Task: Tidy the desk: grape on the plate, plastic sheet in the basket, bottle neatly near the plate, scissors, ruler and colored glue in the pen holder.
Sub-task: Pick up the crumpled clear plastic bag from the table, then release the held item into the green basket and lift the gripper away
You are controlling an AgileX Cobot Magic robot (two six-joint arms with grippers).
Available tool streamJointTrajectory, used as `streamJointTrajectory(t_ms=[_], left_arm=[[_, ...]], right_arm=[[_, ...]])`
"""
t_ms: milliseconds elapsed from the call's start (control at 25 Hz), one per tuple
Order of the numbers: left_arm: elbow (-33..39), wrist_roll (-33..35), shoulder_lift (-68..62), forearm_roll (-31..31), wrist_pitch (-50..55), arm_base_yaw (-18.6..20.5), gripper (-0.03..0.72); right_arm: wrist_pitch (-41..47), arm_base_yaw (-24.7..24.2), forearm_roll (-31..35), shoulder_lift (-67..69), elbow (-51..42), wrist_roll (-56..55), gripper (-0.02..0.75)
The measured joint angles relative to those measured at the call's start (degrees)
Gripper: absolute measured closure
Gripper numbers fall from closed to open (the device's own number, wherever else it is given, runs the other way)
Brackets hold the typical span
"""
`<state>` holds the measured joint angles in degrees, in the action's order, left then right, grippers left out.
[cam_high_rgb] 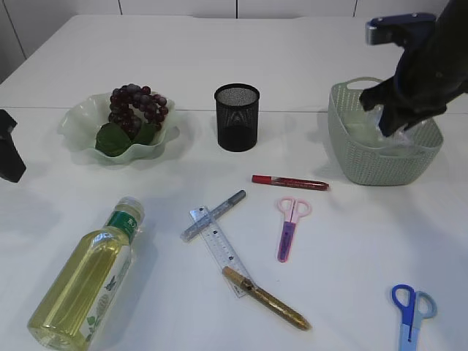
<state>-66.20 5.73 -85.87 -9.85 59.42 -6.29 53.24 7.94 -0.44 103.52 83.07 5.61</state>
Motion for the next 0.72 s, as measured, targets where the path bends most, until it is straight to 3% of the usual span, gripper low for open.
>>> streamJointTrajectory(t_ms=[240, 440, 520, 720], left_arm=[[0.0, 0.0, 0.0, 0.0, -0.3, 0.0, 0.263], [0.0, 0.0, 0.0, 0.0, -0.3, 0.0, 0.263], [0.0, 0.0, 0.0, 0.0, -0.3, 0.0, 0.263], [0.0, 0.0, 0.0, 0.0, -0.2, 0.0, 0.263]], right_arm=[[-0.6, -4.3, 0.1, 4.0, 9.9, -2.5, 0.589], [-2.9, -4.6, -1.2, 9.8, 13.7, -7.7, 0.564], [-3.4, -4.6, -1.8, 11.3, 14.1, -10.1, 0.487], [-3.4, -4.6, -2.4, 12.5, 14.5, -11.5, 0.197]])
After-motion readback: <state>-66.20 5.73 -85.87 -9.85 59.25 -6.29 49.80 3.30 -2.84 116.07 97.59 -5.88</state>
